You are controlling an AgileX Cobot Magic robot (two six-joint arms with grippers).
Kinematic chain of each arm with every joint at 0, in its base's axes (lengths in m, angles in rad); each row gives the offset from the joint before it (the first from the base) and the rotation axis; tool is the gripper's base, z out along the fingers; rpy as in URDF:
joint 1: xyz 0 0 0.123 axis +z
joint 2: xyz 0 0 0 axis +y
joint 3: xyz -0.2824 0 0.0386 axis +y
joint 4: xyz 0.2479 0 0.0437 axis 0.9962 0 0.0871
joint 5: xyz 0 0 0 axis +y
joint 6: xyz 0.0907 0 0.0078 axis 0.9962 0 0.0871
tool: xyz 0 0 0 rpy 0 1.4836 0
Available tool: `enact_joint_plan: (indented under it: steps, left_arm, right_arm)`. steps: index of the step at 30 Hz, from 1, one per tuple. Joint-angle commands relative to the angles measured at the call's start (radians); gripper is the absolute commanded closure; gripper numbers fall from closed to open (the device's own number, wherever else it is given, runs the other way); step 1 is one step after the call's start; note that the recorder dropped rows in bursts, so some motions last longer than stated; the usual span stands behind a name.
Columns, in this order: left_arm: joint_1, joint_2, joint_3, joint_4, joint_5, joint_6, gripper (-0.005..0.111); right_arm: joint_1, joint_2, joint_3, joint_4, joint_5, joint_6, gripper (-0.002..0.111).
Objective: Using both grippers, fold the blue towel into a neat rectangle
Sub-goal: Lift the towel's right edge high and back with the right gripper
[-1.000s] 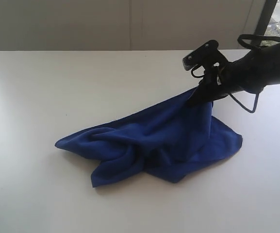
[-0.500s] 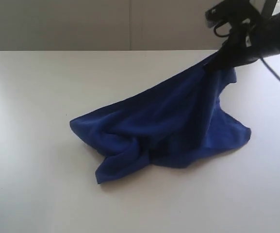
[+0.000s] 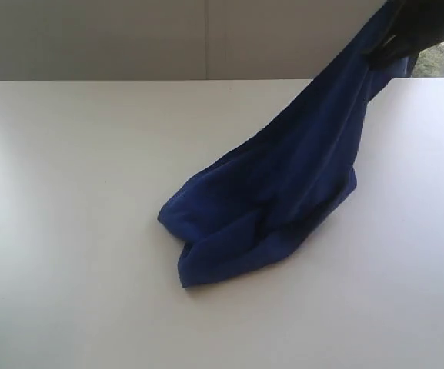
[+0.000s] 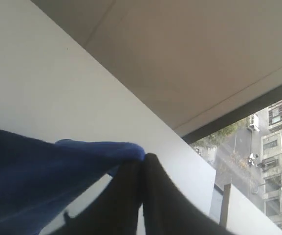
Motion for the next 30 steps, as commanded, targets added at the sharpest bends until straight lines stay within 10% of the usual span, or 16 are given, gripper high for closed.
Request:
enact_joint_plan:
  steps: [1, 30]
  left_arm:
    - [0.003, -0.004, 0.004, -0.003, -0.001, 0.0, 0.107]
    - [0.003, -0.004, 0.004, -0.07, -0.079, -0.064, 0.107]
  right_arm:
    - [0.038, -0.06, 0.003, -0.005, 0.042, -0.043, 0.108]
    - [0.048, -0.081, 0.003, 0.027, 0.166, -0.069, 0.108]
